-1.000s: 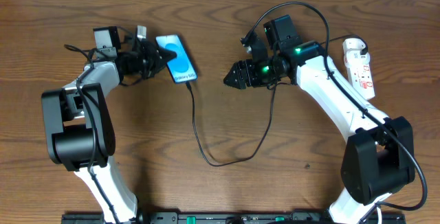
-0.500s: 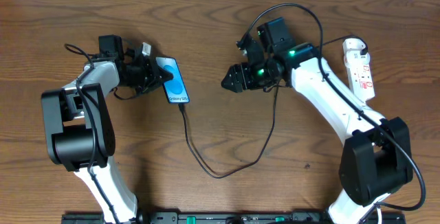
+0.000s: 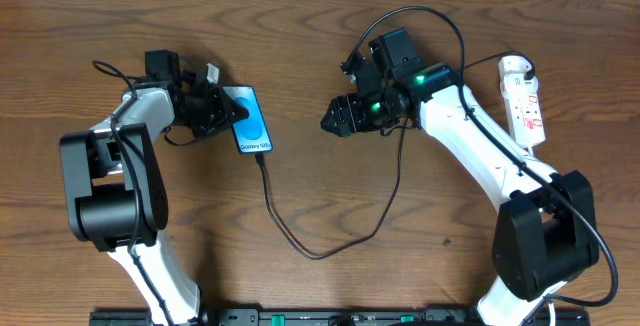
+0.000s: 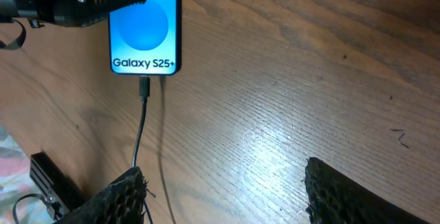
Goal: Plug charger to phone and switch on socket
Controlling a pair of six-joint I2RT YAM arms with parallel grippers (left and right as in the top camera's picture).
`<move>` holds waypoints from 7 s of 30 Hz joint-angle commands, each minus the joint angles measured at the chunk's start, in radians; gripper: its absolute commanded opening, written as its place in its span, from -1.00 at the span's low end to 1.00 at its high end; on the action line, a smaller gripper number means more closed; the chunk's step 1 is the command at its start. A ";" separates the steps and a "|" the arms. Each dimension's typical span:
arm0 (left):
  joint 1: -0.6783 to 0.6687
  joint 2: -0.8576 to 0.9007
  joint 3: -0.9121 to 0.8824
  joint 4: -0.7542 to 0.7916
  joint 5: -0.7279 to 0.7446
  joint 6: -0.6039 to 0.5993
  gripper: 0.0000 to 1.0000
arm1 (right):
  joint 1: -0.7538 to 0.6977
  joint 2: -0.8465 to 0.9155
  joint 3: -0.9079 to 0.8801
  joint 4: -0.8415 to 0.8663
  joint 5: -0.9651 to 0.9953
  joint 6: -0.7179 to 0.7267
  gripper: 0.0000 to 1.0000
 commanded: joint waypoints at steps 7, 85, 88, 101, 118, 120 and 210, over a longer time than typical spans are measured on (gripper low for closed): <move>0.003 0.006 0.005 -0.029 -0.246 0.033 -0.34 | 0.008 0.003 0.007 -0.009 0.027 -0.010 0.41; 0.003 -0.574 0.021 -0.330 -0.084 0.021 0.86 | -0.306 -0.076 0.011 0.109 -0.723 -0.254 0.57; 0.003 -0.574 0.021 -0.330 -0.084 0.021 0.87 | -0.306 -0.114 0.011 0.069 -0.623 -0.272 0.59; 0.003 -0.574 0.021 -0.330 -0.084 0.021 0.87 | -0.306 -0.408 0.011 -0.159 -0.098 -0.287 0.99; 0.003 -0.574 0.021 -0.330 -0.084 0.021 0.87 | -0.306 -0.479 0.011 -0.238 0.205 -0.296 0.99; 0.003 -0.574 0.021 -0.330 -0.084 0.021 0.87 | -0.306 -0.496 0.010 -0.234 0.222 -0.343 0.99; 0.003 -0.907 0.017 -0.331 -0.083 0.021 0.87 | -0.383 -1.843 -1.436 0.690 0.247 -0.488 0.99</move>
